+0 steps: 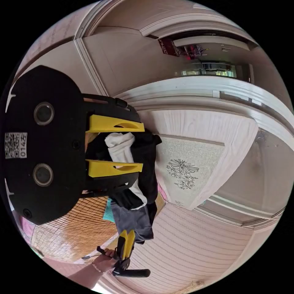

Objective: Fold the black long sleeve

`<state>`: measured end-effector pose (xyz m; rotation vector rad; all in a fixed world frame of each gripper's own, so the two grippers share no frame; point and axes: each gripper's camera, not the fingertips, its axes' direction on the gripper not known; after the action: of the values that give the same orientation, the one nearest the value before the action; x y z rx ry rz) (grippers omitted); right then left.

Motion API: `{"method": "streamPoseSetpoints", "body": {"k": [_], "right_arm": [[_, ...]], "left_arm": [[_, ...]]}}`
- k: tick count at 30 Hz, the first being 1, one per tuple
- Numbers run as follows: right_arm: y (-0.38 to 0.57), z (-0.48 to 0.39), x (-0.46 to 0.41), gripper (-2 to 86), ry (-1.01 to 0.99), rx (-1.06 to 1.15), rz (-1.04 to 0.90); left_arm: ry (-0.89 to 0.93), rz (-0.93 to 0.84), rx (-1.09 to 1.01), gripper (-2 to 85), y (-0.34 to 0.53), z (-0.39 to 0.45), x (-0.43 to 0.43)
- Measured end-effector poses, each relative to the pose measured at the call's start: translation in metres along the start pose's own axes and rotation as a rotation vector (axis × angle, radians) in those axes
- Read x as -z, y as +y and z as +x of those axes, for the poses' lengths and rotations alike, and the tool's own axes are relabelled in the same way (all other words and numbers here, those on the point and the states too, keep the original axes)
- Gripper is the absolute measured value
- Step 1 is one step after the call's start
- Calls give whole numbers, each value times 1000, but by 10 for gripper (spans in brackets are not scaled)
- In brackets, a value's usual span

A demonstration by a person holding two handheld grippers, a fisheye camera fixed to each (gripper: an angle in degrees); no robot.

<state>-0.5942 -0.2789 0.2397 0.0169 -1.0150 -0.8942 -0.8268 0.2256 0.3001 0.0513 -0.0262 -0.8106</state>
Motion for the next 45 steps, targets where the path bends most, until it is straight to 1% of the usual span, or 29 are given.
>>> {"method": "streamPoseSetpoints", "body": {"k": [4,6,7,9,12,15,16,18,19,21,22,23,25,27,28,29,30,31,32,33,34,35,36,38,39,40,42,44,45], "right_arm": [[-53,21,-47,157,35,-81,32],[-74,35,-73,150,66,-143,18],[-77,39,-80,147,69,-163,-2],[-87,53,-99,96,51,-244,-76],[-91,60,-93,34,32,-193,-52],[-92,73,-67,9,-52,-189,17],[-93,74,-58,5,-67,-185,41],[-97,77,-14,-1,-110,-156,169],[-97,77,1,-2,-120,-149,217],[-86,84,66,-4,-166,-135,377],[-79,87,83,-4,-184,-136,408],[-58,91,117,-4,-203,-118,461],[-10,96,164,-3,-150,-71,497],[82,101,211,-1,-2,-75,475],[108,103,218,0,33,-93,455],[163,108,230,0,91,-145,394],[221,114,235,0,128,-228,317],[251,117,236,-1,141,-279,269],[312,124,232,-1,176,-389,148],[376,131,226,-4,223,-542,27],[408,133,222,-5,248,-611,-34],[468,133,216,-7,272,-764,-140],[518,128,212,-8,255,-865,-217],[569,113,213,-8,208,-962,-251],[586,102,218,-8,180,-976,-219],[591,97,221,-8,168,-967,-204],[592,87,225,-7,144,-902,-176],[577,86,226,-4,97,-823,-145],[561,86,224,0,53,-770,-111]], "left_arm": [[-84,-145,-108,141,-28,-4,-45],[-71,-224,-116,136,-34,-7,-61],[-20,-245,-122,119,-38,-8,-65],[5,-252,-105,82,-46,-9,-64],[-18,-248,-184,50,-56,0,-60],[-58,-184,-247,39,-65,14,-44],[-90,-132,-277,37,-71,23,-32],[-129,-35,-313,36,-84,36,-6],[-136,49,-320,35,-94,45,18],[-87,176,-316,35,-107,59,60],[-16,249,-342,35,-109,74,91],[77,297,-400,35,-102,91,121],[223,327,-524,37,-76,124,158],[384,306,-633,39,-32,160,179],[502,262,-675,41,4,183,181],[617,195,-677,42,43,207,176],[670,155,-669,43,63,220,170],[765,51,-626,44,103,245,152],[835,-89,-566,45,143,270,127],[858,-178,-541,46,164,284,113],[865,-341,-533,45,206,312,87],[842,-492,-542,42,245,337,65],[842,-554,-564,32,262,347,57],[790,-741,-586,15,296,369,41],[811,-735,-597,16,295,372,45],[826,-683,-609,21,288,374,56],[752,-602,-638,33,273,374,71],[575,-508,-681,48,254,371,75],[529,-493,-686,50,250,370,72]]}}
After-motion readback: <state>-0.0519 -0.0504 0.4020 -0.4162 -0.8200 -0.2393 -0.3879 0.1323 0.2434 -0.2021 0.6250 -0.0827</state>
